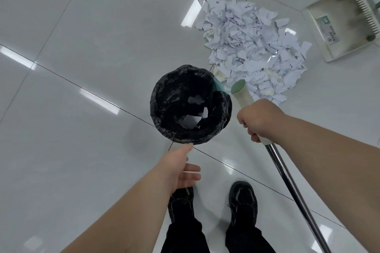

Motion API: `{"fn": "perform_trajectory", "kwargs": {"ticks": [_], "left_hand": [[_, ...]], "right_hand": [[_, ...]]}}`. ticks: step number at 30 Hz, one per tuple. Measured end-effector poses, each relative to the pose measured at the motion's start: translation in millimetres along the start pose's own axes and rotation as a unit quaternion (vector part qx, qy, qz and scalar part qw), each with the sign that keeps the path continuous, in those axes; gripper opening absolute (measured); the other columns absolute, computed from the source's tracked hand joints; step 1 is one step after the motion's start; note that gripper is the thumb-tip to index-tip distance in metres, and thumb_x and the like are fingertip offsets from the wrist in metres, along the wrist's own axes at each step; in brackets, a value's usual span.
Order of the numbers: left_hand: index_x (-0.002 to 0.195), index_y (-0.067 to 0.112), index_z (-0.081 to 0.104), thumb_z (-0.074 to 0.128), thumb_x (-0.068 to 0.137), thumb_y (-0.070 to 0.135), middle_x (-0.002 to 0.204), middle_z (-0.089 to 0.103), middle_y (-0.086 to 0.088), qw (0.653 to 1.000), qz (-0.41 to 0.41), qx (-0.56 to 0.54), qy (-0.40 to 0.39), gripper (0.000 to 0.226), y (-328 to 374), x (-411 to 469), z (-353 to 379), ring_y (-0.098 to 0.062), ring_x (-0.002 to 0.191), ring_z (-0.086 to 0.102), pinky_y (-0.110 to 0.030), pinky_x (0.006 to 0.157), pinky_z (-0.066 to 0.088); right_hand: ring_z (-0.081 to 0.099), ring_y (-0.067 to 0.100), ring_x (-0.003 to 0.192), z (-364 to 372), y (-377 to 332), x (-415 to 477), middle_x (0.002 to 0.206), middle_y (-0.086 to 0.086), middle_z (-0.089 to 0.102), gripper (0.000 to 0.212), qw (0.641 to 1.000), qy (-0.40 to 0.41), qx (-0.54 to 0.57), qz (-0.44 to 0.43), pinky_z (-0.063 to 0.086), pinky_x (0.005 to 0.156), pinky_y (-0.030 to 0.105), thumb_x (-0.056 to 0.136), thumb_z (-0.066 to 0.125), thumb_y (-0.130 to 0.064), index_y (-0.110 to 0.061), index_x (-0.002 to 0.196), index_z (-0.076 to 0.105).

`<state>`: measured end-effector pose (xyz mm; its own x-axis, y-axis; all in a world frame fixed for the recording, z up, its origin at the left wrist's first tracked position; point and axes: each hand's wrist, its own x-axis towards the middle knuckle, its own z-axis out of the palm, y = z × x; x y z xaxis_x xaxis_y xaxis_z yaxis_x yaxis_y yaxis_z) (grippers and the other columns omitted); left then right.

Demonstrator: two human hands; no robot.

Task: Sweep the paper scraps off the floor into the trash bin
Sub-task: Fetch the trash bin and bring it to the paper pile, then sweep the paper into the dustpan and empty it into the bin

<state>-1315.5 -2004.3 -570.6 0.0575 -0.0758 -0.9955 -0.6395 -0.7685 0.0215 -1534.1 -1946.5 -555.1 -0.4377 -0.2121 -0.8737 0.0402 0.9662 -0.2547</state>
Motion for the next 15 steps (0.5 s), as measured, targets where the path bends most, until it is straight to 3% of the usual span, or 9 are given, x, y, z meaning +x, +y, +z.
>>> {"fn": "perform_trajectory", "kwargs": {"ticks": [6, 9, 13, 15], "left_hand": [[0.117, 0.011, 0.061, 0.056, 0.102, 0.029, 0.101, 0.076, -0.012, 0.991, 0.126, 0.041, -0.006, 0.023, 52.4, -173.7, 5.6, -0.024, 0.067, 0.072, -0.035, 0.068, 0.061], [0.113, 0.012, 0.063, 0.055, 0.102, 0.026, 0.101, 0.077, -0.014, 0.978, 0.195, 0.064, -0.026, 0.02, 84.0, -273.9, 15.4, -0.024, 0.067, 0.07, -0.036, 0.067, 0.059], [0.118, 0.009, 0.06, 0.057, 0.101, 0.024, 0.105, 0.076, -0.019, 0.952, 0.275, 0.105, -0.087, 0.023, 108.7, -400.6, 30.4, -0.029, 0.069, 0.069, -0.037, 0.069, 0.055], [0.117, 0.011, 0.059, 0.057, 0.101, 0.024, 0.105, 0.076, -0.02, 0.938, 0.3, 0.136, -0.112, 0.02, 111.0, -455.4, 40.1, -0.03, 0.071, 0.069, -0.037, 0.071, 0.055]], "right_hand": [[0.058, 0.026, 0.056, -92.0, -28.9, -140.6, 0.07, 0.012, 0.062, 0.012, 0.999, 0.032, 0.016, -0.031, 0.049, 0.051, 0.027, 0.085, 0.06, -0.01, -0.008, 0.073, 0.059], [0.059, 0.028, 0.062, -148.5, -52.3, -226.7, 0.073, 0.012, 0.063, 0.014, 0.996, 0.065, 0.024, -0.051, 0.055, 0.06, 0.032, 0.085, 0.06, -0.011, -0.009, 0.071, 0.058], [0.05, 0.027, 0.063, -223.5, -74.0, -340.3, 0.071, 0.013, 0.053, 0.014, 0.983, 0.136, 0.069, -0.098, 0.041, 0.061, 0.035, 0.081, 0.059, -0.009, -0.006, 0.07, 0.051], [0.051, 0.028, 0.063, -256.4, -75.4, -391.0, 0.07, 0.012, 0.054, 0.011, 0.972, 0.177, 0.099, -0.118, 0.043, 0.06, 0.037, 0.08, 0.06, -0.011, -0.005, 0.074, 0.053]]}}
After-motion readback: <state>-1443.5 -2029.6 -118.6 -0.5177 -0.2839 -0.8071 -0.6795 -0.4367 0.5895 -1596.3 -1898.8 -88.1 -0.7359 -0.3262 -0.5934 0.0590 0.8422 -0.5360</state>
